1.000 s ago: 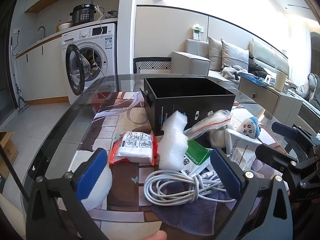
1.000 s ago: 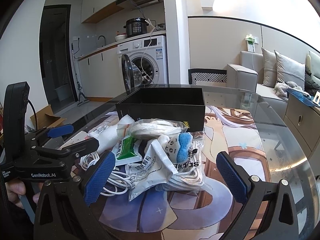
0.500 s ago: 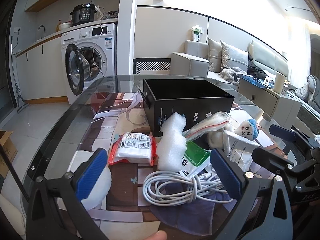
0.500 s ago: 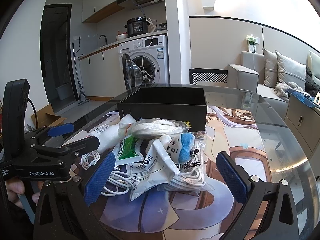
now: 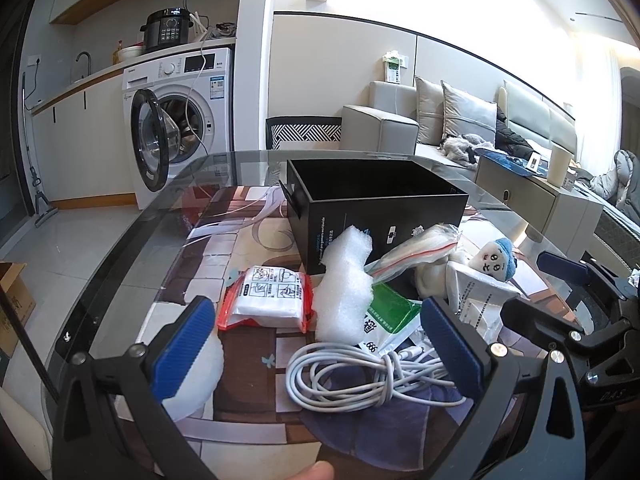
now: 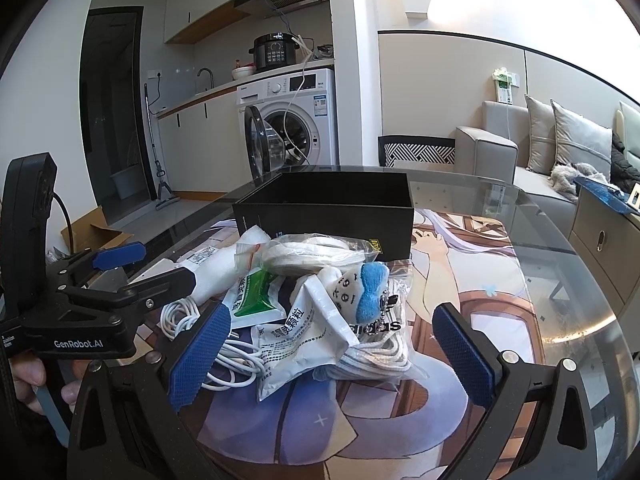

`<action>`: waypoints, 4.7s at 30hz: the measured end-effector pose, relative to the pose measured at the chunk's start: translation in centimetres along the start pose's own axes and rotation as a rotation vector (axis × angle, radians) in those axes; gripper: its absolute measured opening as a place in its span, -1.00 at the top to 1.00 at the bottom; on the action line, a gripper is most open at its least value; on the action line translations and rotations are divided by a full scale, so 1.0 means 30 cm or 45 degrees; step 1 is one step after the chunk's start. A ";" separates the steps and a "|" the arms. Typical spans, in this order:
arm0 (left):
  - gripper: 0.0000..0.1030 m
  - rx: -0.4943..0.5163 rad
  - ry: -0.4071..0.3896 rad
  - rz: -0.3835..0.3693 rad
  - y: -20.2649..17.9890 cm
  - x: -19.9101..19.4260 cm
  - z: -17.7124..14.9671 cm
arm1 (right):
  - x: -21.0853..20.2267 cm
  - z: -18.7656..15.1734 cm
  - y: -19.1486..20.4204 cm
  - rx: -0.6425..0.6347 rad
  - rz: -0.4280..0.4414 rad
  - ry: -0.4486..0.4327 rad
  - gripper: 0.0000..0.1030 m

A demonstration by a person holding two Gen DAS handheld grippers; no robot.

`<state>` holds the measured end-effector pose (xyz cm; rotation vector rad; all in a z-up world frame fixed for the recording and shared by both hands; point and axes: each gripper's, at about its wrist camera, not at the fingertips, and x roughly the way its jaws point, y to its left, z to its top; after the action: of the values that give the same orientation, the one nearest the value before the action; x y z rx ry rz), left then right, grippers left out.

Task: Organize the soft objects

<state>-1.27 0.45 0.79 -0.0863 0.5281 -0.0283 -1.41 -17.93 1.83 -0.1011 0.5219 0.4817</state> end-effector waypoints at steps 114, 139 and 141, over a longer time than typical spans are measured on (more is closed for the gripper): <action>-1.00 0.033 0.132 -0.068 0.057 0.089 0.043 | 0.023 0.094 -0.050 0.074 0.131 0.045 0.58; -0.85 -0.035 0.242 -0.237 0.036 0.188 0.086 | -0.085 0.125 -0.057 0.082 0.134 -0.048 0.58; -0.71 -0.015 0.251 -0.251 0.024 0.194 0.087 | -0.076 0.127 -0.056 0.080 0.136 -0.046 0.58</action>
<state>5.09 1.08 0.06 -0.1479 0.7151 -0.2284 -0.63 -19.54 6.21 -0.0042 0.5084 0.5699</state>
